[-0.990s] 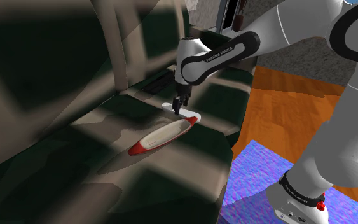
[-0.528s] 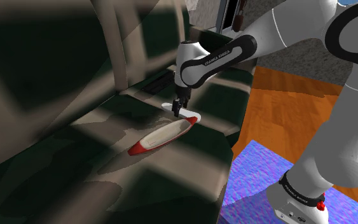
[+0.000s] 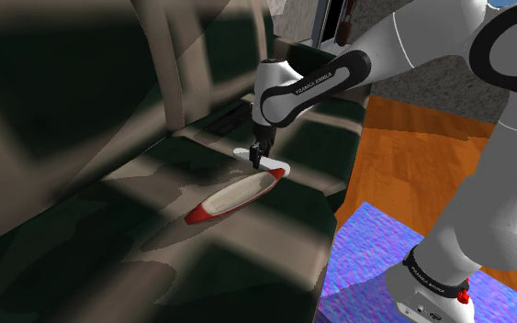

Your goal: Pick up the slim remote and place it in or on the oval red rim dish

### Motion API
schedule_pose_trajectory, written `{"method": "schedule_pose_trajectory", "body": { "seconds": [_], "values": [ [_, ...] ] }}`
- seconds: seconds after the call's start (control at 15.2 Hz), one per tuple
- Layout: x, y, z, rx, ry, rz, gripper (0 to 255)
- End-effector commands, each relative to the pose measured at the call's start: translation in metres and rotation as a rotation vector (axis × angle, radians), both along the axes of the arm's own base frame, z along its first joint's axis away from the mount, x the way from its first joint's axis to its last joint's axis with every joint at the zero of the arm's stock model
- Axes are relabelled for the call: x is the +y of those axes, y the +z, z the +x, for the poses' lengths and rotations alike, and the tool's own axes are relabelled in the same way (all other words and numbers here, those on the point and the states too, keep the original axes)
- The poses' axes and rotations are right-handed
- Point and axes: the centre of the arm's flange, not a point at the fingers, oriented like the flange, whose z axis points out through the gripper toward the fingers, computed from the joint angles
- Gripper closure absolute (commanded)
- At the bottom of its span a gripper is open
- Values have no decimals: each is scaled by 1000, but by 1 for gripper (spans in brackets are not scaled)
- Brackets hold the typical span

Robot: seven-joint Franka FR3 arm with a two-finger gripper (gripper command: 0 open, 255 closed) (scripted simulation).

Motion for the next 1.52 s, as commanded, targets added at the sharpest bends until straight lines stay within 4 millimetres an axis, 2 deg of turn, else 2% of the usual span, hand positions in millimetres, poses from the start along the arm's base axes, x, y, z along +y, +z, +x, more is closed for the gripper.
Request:
{"method": "schedule_pose_trajectory", "body": {
  "seconds": [0.0, 0.26, 1.45],
  "values": [
    [0, 0, 0, 0, 0, 0, 255],
    [0, 0, 0, 0, 0, 0, 255],
    [0, 95, 0, 0, 0, 0, 255]
  ]
}}
